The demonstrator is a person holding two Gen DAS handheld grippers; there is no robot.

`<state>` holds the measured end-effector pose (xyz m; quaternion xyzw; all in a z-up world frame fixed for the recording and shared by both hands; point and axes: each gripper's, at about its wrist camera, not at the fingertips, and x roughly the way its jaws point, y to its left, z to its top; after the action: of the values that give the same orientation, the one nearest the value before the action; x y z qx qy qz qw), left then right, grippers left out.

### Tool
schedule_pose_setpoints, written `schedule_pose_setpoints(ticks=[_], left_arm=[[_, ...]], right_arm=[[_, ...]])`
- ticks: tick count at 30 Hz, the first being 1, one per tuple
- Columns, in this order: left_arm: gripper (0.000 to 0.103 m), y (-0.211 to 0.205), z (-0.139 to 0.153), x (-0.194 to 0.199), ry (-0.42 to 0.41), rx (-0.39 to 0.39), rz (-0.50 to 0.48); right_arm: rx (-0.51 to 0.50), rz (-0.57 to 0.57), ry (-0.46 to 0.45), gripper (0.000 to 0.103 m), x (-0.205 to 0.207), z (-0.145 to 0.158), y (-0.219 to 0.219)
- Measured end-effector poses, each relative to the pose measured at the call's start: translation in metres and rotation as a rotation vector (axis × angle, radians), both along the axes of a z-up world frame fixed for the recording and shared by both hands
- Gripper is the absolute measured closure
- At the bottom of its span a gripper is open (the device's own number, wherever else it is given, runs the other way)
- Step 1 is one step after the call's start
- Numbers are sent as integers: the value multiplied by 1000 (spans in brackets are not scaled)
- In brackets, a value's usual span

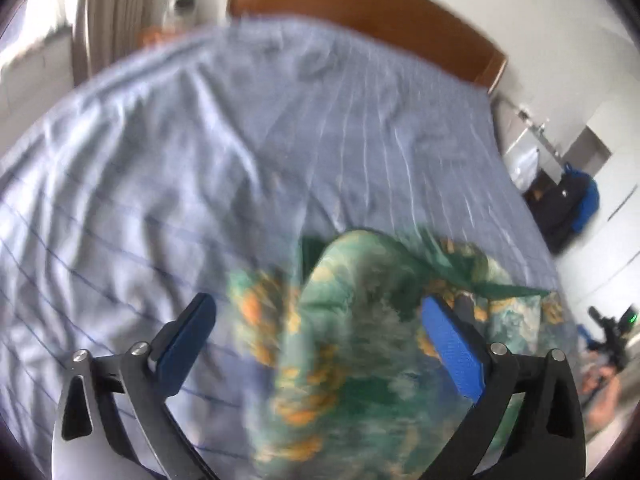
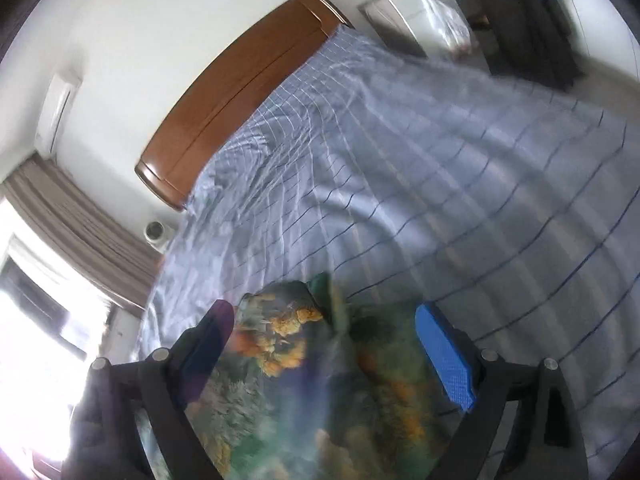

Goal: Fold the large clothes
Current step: 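Lift the hem with both tools, fold it over toward the collar, open both, then grasp the folded jacket edge with both tools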

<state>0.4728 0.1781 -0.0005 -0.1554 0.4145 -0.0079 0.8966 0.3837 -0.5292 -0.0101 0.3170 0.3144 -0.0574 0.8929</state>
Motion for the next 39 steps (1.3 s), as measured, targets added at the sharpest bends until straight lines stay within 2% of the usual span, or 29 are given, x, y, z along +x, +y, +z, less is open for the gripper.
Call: schedule_pose_setpoints(ticks=[2,3,5,6,7,8,9,10,12,15,17,18,19,21,22,23,24,25,26,29,30,31,32,33,34,35,37,39], left_arm=[[1,-7,-15,8,67,60,-43],[1,-16,-32,14,133,108,-61],[7,-28,-54,20,208,171,-71],[34,-35,-64,20,228,195,-70],[87,-40,-67,16,227,180,-79],[94,-45,-67,14,230,148,-94],[94,-50,-58,11,200,177,-77],[94,-53,-47,9,164,201,-77],[95,-59,-13,-1,54,255,-88],[95,-64,25,-7,-84,287,-89],[95,-71,35,2,-165,359,-52],[95,-73,31,11,-177,388,-27],[95,-74,21,23,-166,410,-12],[93,-73,-27,58,-44,457,5],[92,-70,-49,68,23,452,2],[90,-67,-85,81,139,440,-12],[88,-67,-106,84,192,444,-22],[86,-73,-120,80,191,481,-35],[85,-80,-121,75,158,538,-35],[74,-87,-110,66,135,606,-49],[56,-85,-104,63,135,612,-51],[32,-79,-93,55,119,609,-44],[21,-71,-80,43,85,585,-34],[6,-62,-66,27,43,542,-28],[2,-55,-56,14,19,505,-25],[3,-43,-49,-3,3,454,-20],[3,-20,-46,-28,24,340,4],[3,1,-54,-56,43,235,53]], right_arm=[[-100,113,82,12,2,4,14],[-151,179,128,12,5,-1,26],[-233,254,227,13,8,-17,47],[-269,280,295,23,10,-31,58],[-277,286,319,49,10,-39,64],[-270,290,323,65,8,-47,72],[-281,281,314,80,6,-46,76],[-315,268,301,85,3,-42,81],[-449,267,242,88,-5,-18,99],[-613,255,111,89,-14,23,117],[-657,223,29,89,-14,45,123],[-667,190,-11,89,-11,52,123],[-662,161,-35,89,-8,54,122],[-642,108,-19,89,14,37,113],[-642,95,37,89,30,17,107],[-629,91,83,89,40,1,105],[-587,98,168,89,53,-27,97],[-553,109,236,87,61,-49,92],[-537,115,273,86,62,-70,90],[-581,119,236,82,54,-73,96],[-558,128,234,80,53,-70,92],[-513,136,228,72,50,-65,85],[-466,137,213,63,45,-57,81],[-415,135,188,37,37,-51,74],[-338,132,138,18,22,-39,62],[-297,126,101,14,13,-34,60],[-206,98,23,10,-20,-23,44],[-117,69,27,9,-49,-23,29]])
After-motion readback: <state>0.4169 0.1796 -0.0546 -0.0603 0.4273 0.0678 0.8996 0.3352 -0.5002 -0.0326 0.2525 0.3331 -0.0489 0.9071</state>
